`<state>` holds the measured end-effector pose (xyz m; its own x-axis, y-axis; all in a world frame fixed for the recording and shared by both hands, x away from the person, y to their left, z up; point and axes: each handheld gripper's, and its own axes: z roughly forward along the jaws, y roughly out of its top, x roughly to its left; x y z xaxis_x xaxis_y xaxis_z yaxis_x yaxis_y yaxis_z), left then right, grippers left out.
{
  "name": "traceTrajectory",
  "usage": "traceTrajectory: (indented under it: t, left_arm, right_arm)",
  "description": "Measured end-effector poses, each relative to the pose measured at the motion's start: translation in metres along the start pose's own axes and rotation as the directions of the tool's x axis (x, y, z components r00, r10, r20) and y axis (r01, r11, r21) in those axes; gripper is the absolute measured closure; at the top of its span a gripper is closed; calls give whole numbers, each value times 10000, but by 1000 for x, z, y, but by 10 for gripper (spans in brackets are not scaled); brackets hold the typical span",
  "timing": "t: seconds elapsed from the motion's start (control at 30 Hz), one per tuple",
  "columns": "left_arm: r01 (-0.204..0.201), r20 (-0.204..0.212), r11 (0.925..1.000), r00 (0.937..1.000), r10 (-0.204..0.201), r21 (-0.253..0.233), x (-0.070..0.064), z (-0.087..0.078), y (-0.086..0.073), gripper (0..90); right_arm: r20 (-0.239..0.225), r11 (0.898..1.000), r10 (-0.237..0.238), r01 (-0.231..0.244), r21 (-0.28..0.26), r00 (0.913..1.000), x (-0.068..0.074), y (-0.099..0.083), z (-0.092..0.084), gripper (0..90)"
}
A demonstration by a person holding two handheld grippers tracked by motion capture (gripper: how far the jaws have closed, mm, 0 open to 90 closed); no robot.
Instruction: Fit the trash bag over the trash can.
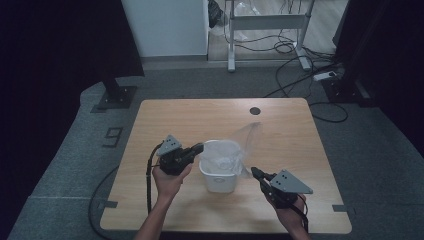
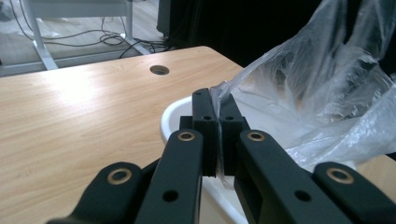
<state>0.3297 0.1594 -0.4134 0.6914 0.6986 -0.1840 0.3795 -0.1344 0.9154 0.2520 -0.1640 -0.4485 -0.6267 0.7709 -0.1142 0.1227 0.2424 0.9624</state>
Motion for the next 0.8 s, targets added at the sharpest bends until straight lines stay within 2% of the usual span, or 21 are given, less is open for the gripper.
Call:
traceTrajectory:
  t: [0.2,0.23,0.27,0.3,0.43,0.6,0.67,0.8]
  left_arm:
    - [-27,131,10000,9999,27,43,-2,-3,-6,891]
    - [-40,196,10000,9998,39,50,-3,-5,-8,886]
    - [-40,196,10000,9998,39,50,-3,-5,-8,883]
    - [-40,241,10000,9997,40,31,-3,-6,-9,881]
    - [-26,327,10000,9995,25,40,-3,-5,-11,877]
    - [-69,386,10000,9992,67,57,-4,-3,-12,874]
    - [-88,427,10000,9990,86,44,-5,-2,-13,873]
    - [-101,481,9999,9988,100,16,-7,-2,-14,873]
  right_arm:
    - [-200,10000,15,-13,70,9998,3,-3,0,876]
    - [-260,10000,54,-53,32,9996,3,-3,0,831]
    - [-260,10000,54,-53,32,9996,3,-3,0,831]
    - [-379,9998,193,-197,-96,9991,2,-1,-2,769]
    - [-319,9972,513,-529,-525,9982,-4,9,-8,686]
    - [-466,9929,823,-860,-820,9955,-10,24,-9,659]
    - [-611,9900,1127,-1173,-780,9917,-11,37,-6,630]
    - [-622,9894,1226,-1269,-707,9905,-6,48,1,608]
